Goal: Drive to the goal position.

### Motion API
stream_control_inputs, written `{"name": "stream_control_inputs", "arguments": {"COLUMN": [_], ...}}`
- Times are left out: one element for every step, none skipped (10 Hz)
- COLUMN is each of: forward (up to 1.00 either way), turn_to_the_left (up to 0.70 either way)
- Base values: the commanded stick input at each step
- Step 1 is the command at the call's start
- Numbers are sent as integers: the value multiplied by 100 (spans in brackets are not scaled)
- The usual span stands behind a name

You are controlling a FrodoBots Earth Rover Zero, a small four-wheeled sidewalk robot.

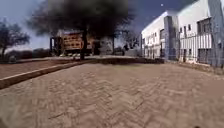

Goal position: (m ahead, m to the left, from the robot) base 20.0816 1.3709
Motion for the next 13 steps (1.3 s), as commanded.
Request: {"name": "stream_control_inputs", "arguments": {"forward": [100, 100, 100, 100, 100, 100, 100, 100, 100, 100, 100, 100, 100], "turn_to_the_left": [0, 0, 0, 0, 0, 0, 0, 0, 0, 0, 0, 0, 0]}}
